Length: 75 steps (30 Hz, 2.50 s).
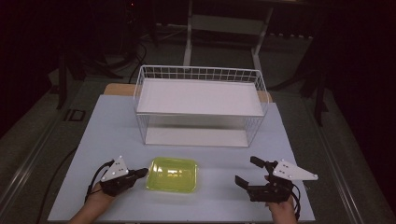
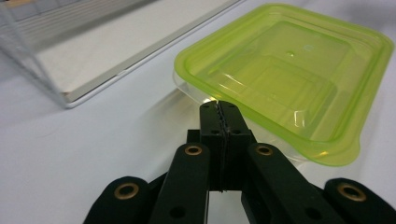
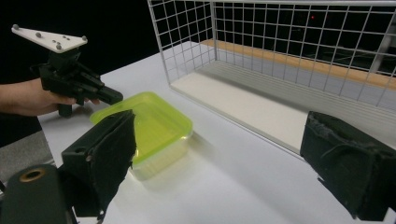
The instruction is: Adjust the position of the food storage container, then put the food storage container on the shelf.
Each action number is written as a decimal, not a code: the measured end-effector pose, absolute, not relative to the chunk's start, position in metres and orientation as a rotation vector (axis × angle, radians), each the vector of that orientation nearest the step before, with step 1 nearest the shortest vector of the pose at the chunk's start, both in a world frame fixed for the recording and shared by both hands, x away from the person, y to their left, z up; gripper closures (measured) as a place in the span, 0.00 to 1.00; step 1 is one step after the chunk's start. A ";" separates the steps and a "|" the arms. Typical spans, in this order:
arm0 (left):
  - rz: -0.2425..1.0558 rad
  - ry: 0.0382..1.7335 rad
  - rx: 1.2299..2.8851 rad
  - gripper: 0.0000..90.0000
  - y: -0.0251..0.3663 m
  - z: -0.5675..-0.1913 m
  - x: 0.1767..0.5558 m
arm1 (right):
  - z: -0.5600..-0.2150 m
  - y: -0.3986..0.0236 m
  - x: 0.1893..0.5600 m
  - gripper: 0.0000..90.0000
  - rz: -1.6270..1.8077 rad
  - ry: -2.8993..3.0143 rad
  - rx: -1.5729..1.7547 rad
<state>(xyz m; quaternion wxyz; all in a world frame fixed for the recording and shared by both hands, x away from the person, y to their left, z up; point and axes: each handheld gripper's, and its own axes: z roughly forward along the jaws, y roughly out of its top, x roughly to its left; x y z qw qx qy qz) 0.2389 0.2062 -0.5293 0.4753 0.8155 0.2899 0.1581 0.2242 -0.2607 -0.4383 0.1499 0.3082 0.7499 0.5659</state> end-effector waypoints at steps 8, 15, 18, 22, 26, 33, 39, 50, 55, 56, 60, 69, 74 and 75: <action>0.359 0.669 1.980 1.00 0.185 -0.528 0.236 | -0.440 -0.260 0.225 0.12 1.637 2.165 0.878; 0.331 0.634 1.985 1.00 0.163 -0.530 0.244 | -0.441 -0.259 0.225 0.12 1.612 2.176 0.870; 0.324 0.623 1.984 1.00 0.156 -0.531 0.245 | -0.442 -0.260 0.226 0.12 1.605 2.179 0.877; 0.306 0.613 1.988 1.00 0.148 -0.533 0.248 | -0.443 -0.260 0.227 0.12 1.597 2.183 0.877; 0.300 0.609 1.978 1.00 0.141 -0.534 0.249 | -0.444 -0.260 0.228 0.12 1.585 2.189 0.878; 0.290 0.603 1.963 1.00 0.134 -0.537 0.251 | -0.445 -0.259 0.228 0.12 1.581 2.201 0.876; 0.285 0.609 1.957 0.95 0.136 -0.532 0.251 | -0.446 -0.259 0.228 0.12 1.595 2.195 0.878; 0.181 0.742 1.842 0.13 0.143 -0.497 0.252 | -0.446 -0.253 0.227 0.16 1.481 2.210 0.833; 0.174 0.752 1.851 0.02 0.137 -0.487 0.249 | -0.447 -0.246 0.228 0.15 1.427 2.243 0.777; 0.169 0.760 1.868 0.02 0.135 -0.485 0.249 | -0.448 -0.245 0.228 0.15 1.430 2.258 0.787; 0.135 0.805 1.884 0.07 0.133 -0.482 0.252 | -0.447 -0.241 0.232 0.14 1.390 2.285 0.800; 0.089 0.905 1.945 0.08 0.122 -0.487 0.267 | -0.454 -0.232 0.251 0.13 1.374 2.301 0.902; 0.041 0.980 1.964 0.17 0.112 -0.500 0.274 | -0.466 -0.230 0.257 0.16 1.372 2.350 0.963; 0.029 0.992 1.972 0.21 0.110 -0.502 0.275 | -0.473 -0.230 0.258 0.19 1.360 2.373 0.999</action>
